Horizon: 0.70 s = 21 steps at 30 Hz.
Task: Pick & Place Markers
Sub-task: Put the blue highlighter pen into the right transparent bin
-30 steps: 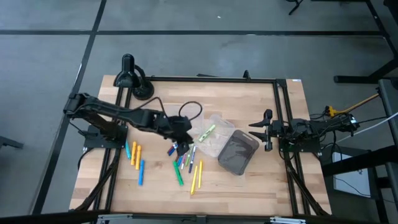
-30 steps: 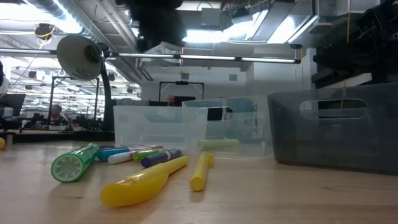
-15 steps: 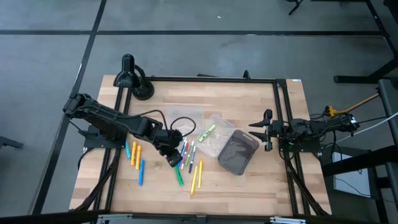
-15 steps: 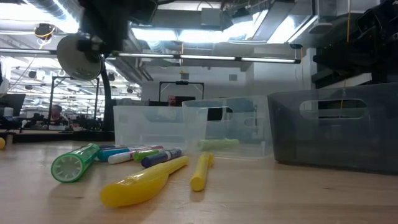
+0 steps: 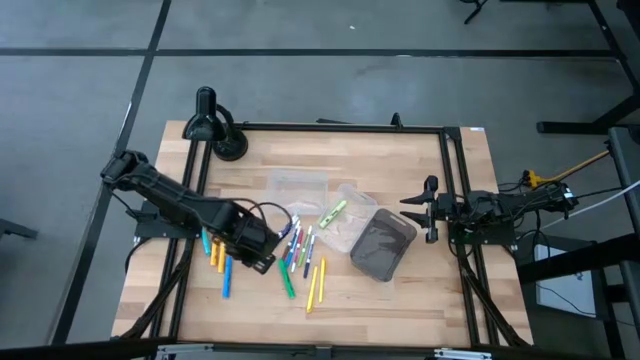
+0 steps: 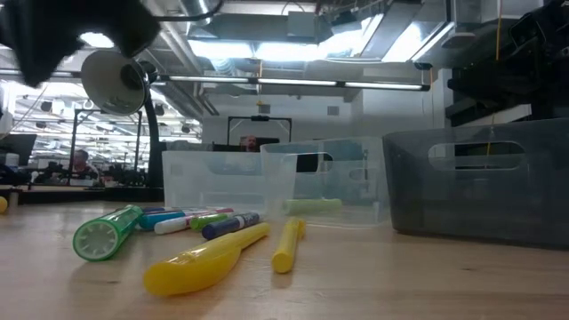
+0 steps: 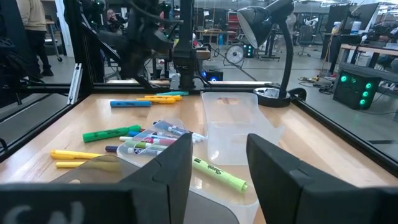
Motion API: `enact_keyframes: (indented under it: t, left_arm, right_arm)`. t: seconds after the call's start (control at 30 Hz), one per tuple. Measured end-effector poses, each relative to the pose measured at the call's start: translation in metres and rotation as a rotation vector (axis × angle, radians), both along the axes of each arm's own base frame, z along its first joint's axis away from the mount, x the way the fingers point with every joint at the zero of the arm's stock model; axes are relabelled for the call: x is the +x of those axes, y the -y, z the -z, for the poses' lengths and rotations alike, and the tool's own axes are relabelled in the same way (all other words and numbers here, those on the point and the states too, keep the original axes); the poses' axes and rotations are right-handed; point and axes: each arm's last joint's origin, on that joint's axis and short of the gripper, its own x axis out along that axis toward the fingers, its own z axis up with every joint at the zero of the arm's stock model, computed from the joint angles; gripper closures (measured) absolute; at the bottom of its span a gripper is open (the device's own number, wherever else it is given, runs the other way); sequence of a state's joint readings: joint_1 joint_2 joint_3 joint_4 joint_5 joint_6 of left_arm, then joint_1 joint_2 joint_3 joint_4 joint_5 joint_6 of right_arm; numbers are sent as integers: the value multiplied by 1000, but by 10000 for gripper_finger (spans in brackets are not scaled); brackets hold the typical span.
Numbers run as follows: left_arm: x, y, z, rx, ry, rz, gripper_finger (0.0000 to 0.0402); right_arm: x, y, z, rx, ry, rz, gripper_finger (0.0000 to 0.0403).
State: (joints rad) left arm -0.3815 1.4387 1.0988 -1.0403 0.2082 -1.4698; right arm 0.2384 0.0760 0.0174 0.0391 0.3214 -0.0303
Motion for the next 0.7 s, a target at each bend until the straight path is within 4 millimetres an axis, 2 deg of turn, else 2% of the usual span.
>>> enact_keyframes:
  t: [0.17, 0.47, 0.7]
  left_arm:
    - [-13, 6, 1, 37, -120, -86, 327]
    - [-22, 22, 2, 85, -135, -218, 327]
    - [-30, 41, 6, 95, -170, -252, 327]
  right_arm:
    - [0, 0, 0, 0, 0, 0, 251]
    - [0, 0, 0, -2, 0, 0, 251]
    - [0, 0, 0, 0, 0, 0, 251]
